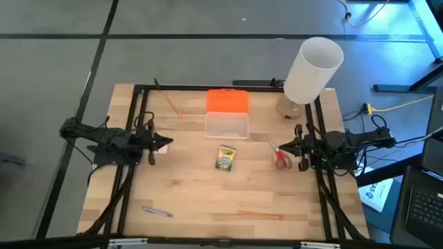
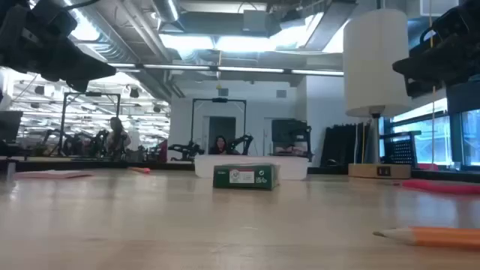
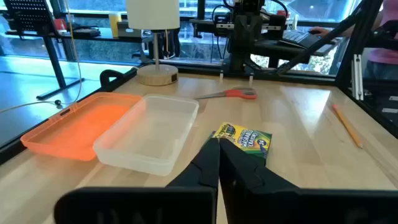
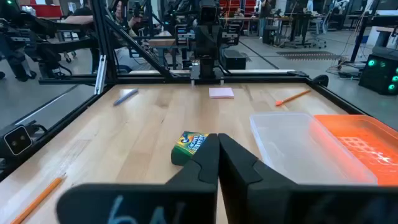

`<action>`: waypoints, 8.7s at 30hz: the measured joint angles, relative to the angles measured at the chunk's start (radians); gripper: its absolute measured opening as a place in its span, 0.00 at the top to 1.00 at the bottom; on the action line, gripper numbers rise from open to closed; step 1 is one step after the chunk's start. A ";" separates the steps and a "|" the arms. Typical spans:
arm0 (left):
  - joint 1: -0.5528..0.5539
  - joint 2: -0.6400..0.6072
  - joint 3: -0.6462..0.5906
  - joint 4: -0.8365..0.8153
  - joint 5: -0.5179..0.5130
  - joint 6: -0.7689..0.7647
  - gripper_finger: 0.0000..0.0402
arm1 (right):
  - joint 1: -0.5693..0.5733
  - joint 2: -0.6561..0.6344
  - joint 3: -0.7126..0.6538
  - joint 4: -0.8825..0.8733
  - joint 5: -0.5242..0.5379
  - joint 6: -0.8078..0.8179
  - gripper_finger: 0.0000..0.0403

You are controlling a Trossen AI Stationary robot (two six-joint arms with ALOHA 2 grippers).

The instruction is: Pack school essentials

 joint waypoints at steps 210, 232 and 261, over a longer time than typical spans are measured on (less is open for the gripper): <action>0.189 1.194 1.384 -0.876 0.198 -0.260 1.00 | -0.110 1.505 1.036 -1.043 -0.558 1.024 0.60; 0.273 1.210 1.405 -0.872 0.202 -0.230 1.00 | -0.114 1.506 0.746 -0.785 -0.475 0.998 0.60; 0.268 1.210 1.405 -0.872 0.198 -0.225 1.00 | -0.114 1.508 0.660 -0.628 -0.383 1.026 0.60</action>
